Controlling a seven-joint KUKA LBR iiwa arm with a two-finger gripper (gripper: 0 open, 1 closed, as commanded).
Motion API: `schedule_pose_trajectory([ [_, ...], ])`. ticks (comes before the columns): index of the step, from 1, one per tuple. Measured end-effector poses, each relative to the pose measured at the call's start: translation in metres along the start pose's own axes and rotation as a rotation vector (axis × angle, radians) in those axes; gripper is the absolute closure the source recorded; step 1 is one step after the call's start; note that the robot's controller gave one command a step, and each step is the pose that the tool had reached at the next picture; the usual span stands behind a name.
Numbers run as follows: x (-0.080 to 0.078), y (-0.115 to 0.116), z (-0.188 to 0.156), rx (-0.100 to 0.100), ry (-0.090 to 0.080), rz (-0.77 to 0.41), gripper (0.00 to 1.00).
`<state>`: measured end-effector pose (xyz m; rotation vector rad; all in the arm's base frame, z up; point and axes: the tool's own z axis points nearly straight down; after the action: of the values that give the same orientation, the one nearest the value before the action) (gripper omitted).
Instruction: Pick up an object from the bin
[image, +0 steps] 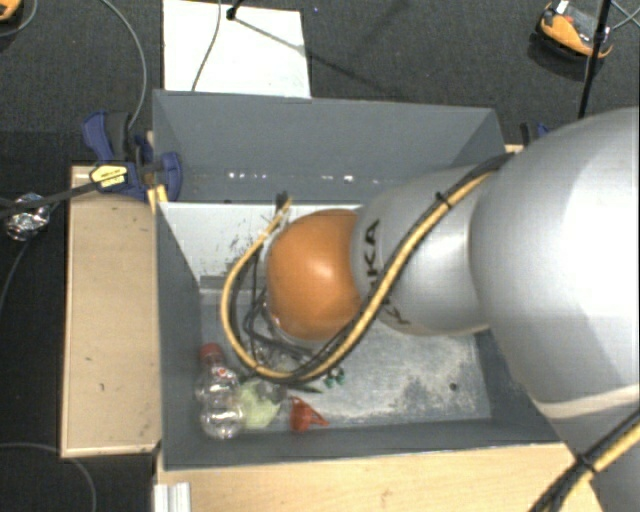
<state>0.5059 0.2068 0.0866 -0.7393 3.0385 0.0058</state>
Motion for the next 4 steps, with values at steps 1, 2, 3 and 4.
schedule_pose_trajectory([
  [1,0.0,0.0001,0.0,0.0,0.0,0.004,1.0],
  [2,0.0,0.0002,0.0,0.0,0.001,0.008,1.0],
  [3,0.0,0.0001,0.0,0.0,0.001,0.004,1.0],
  [4,0.0,0.0001,0.0,0.0,0.001,0.007,1.0],
])
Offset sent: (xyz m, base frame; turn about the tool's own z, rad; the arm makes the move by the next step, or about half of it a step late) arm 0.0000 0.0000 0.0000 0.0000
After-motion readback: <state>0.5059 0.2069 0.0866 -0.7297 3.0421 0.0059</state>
